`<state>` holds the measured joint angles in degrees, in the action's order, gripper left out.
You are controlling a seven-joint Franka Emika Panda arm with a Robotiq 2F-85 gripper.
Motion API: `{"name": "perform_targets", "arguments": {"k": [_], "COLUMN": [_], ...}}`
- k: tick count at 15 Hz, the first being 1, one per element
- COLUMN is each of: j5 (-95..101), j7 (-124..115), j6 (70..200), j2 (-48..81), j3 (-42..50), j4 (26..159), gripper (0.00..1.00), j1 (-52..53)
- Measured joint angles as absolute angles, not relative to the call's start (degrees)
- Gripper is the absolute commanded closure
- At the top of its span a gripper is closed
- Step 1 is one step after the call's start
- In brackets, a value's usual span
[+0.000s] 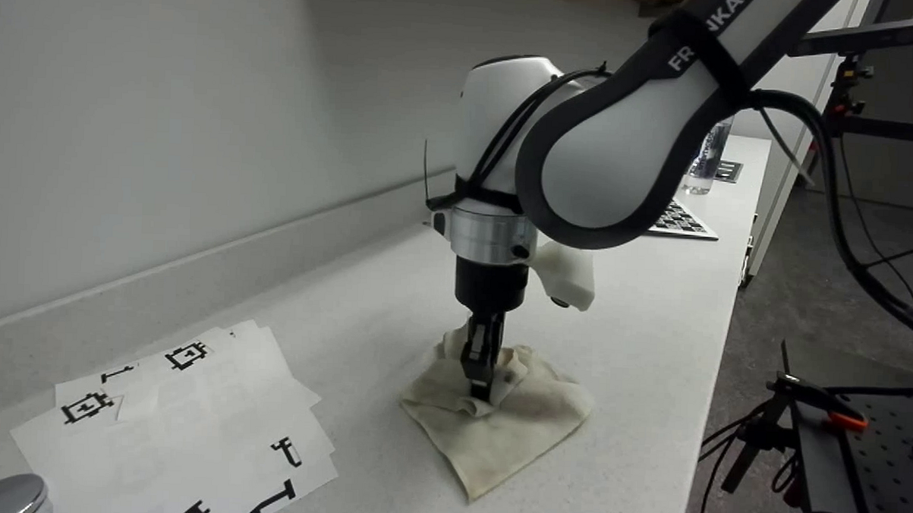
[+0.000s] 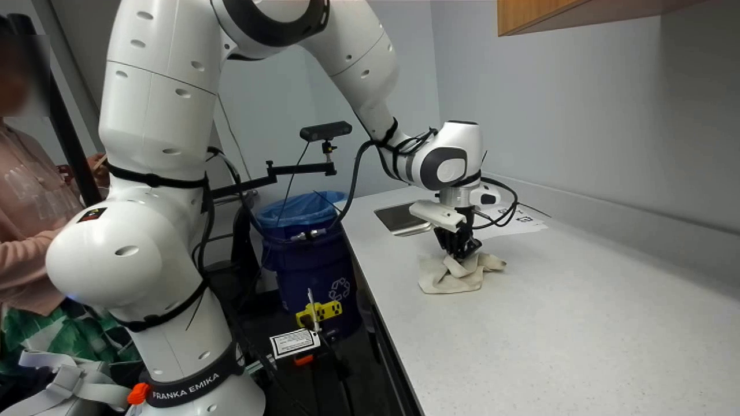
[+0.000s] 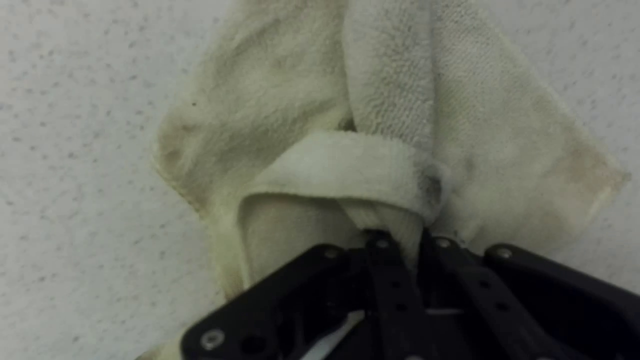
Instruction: Use the towel to wipe the counter
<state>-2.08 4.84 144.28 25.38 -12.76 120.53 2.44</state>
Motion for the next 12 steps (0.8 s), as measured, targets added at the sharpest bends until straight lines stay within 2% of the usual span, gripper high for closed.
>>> {"name": "perform_targets", "arguments": {"k": [5, 12], "j5": [-4.3, -4.2], "j7": [9.7, 8.9], "j6": [135.3, 137.1], "j2": [23.5, 23.7], "j3": [-13.3, -7.7], "j4": [122.0, 120.9], "gripper": [0.98, 0.98], "j1": [2.4, 2.1]}}
